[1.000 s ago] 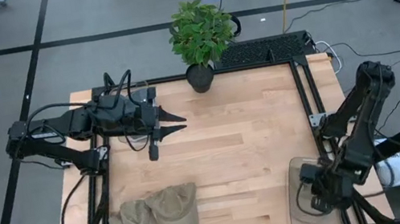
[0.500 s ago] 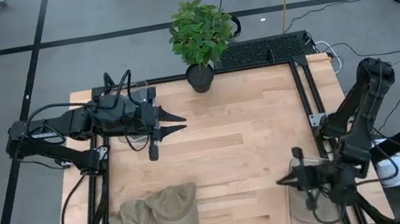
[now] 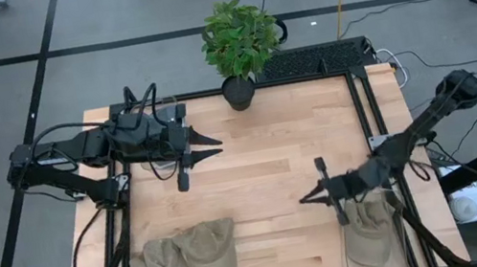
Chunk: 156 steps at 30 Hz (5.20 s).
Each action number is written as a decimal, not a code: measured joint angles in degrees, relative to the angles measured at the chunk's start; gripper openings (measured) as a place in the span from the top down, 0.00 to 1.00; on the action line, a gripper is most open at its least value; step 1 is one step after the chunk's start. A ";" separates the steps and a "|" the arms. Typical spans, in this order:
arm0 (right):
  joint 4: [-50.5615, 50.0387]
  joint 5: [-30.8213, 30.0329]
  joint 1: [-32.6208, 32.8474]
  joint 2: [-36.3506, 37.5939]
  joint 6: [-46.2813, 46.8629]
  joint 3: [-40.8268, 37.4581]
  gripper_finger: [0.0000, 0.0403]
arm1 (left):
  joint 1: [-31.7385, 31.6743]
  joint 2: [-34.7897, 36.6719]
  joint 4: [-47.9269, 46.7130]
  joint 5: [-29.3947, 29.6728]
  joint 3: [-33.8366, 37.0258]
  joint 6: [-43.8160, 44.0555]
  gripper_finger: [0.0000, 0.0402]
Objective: Pick & Place hat
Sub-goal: Put the right brown cap into the right transparent bin
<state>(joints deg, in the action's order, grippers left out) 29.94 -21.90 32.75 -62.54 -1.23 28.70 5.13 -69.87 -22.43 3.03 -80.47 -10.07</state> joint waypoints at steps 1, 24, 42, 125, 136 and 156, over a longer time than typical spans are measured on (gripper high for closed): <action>2.00 1.35 -1.22 0.57 -1.22 -0.89 1.00 | 0.00 0.00 -0.01 0.00 0.00 0.00 0.81; -7.67 1.87 -19.08 16.89 -8.44 -4.37 1.00 | 0.00 8.36 1.90 -0.18 10.48 6.73 0.81; -14.50 2.71 -23.77 17.42 -1.85 -4.43 1.00 | 0.01 29.64 54.44 1.32 59.77 25.38 0.81; -13.98 2.57 -23.77 17.39 -6.12 -4.43 1.00 | 15.76 -16.23 -6.04 -20.74 34.82 62.75 0.98; -6.70 2.52 -23.76 17.41 -7.12 -8.08 1.00 | 12.45 -13.17 -20.33 -11.81 21.95 49.94 0.99; 5.66 2.57 -23.75 17.44 -7.13 -13.17 1.00 | 9.99 -9.88 -25.01 7.08 5.60 23.17 1.00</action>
<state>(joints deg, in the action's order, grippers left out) 35.61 -19.33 8.99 -45.10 -8.36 15.53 15.11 -79.75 -47.44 10.11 -74.87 13.10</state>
